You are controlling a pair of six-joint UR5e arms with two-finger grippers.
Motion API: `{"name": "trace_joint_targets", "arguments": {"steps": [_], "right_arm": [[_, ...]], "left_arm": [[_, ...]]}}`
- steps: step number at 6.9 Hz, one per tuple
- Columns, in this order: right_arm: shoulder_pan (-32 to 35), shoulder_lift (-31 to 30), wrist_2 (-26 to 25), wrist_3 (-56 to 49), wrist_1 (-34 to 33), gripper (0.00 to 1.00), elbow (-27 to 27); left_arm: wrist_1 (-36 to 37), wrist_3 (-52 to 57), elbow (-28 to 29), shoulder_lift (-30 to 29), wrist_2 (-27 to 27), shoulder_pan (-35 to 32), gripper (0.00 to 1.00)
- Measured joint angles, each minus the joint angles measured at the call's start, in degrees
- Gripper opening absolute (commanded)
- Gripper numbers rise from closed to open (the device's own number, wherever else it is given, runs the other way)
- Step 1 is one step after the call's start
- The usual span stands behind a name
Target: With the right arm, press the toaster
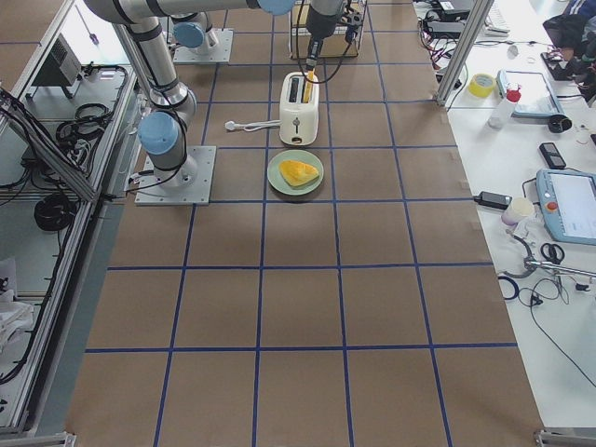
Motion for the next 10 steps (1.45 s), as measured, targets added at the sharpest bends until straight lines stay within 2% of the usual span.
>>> {"name": "trace_joint_targets", "arguments": {"steps": [1, 2, 6, 10], "right_arm": [[1.9, 0.0, -1.3, 1.5, -2.4, 0.57, 0.5], [2.7, 0.1, -2.2, 2.0, -5.3, 1.0, 1.4], [3.2, 1.3, -3.1, 2.5, -17.5, 1.0, 3.7], [4.0, 1.8, -3.2, 1.8, -22.4, 1.0, 4.2]], "left_arm": [[0.0, 0.0, 0.0, 0.0, 0.0, 0.0, 1.0], [0.0, 0.0, 0.0, 0.0, 0.0, 0.0, 1.0], [0.0, 0.0, 0.0, 0.0, 0.0, 0.0, 1.0], [0.0, 0.0, 0.0, 0.0, 0.0, 0.0, 1.0]]}}
